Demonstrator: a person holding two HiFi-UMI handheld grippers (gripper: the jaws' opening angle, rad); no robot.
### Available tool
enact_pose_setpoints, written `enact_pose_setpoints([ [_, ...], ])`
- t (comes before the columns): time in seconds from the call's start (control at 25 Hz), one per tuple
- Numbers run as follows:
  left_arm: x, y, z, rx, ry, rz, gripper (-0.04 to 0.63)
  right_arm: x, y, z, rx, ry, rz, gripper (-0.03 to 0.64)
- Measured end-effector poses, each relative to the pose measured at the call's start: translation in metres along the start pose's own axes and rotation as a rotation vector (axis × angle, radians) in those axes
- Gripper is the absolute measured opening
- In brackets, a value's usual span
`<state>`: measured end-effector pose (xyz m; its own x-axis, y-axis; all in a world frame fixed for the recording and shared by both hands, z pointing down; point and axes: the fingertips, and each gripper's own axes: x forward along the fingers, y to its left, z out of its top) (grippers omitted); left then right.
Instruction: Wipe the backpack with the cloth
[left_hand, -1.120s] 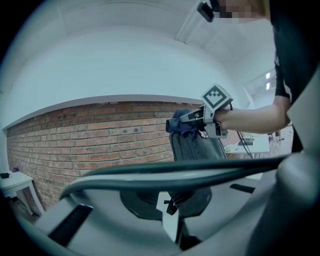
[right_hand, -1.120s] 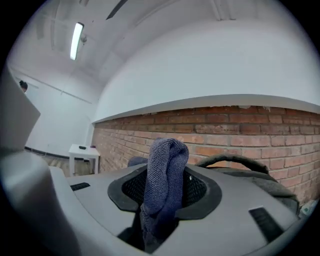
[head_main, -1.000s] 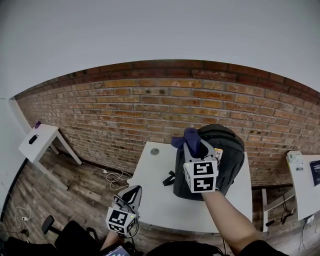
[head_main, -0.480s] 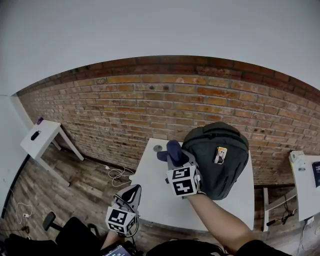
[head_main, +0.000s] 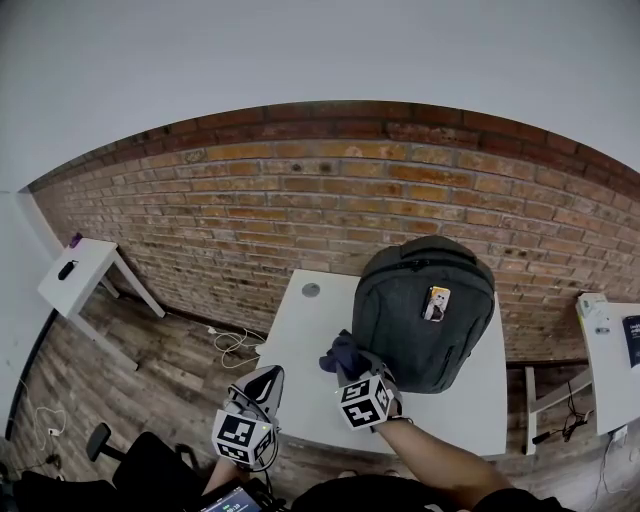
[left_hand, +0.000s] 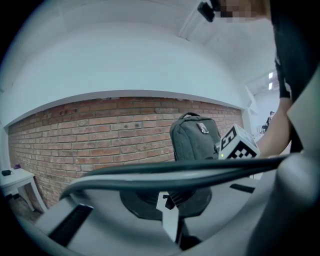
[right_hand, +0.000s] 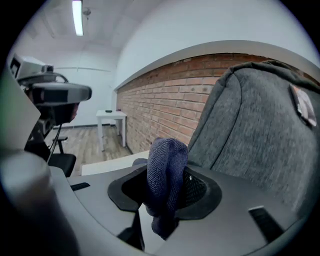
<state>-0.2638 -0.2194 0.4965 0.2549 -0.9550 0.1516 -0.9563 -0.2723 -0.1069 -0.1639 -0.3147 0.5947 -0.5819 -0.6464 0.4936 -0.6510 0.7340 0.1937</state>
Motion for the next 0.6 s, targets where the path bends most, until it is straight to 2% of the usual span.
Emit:
enact_pose_setpoints([
  [0.28, 0.007, -0.01, 0.002, 0.009, 0.001, -0.024, -0.003, -0.008, 0.013, -0.086, -0.11, 0.125, 0.025, 0.132],
  [0.4, 0.01, -0.016, 0.005, 0.014, -0.002, -0.037, -0.003, -0.017, 0.005, -0.122, -0.101, 0.181, 0.012, 0.132],
  [0.6, 0.019, -0.024, 0.006, 0.015, 0.0, -0.058, -0.003, -0.036, -0.023, -0.156, -0.072, 0.205, -0.036, 0.132],
])
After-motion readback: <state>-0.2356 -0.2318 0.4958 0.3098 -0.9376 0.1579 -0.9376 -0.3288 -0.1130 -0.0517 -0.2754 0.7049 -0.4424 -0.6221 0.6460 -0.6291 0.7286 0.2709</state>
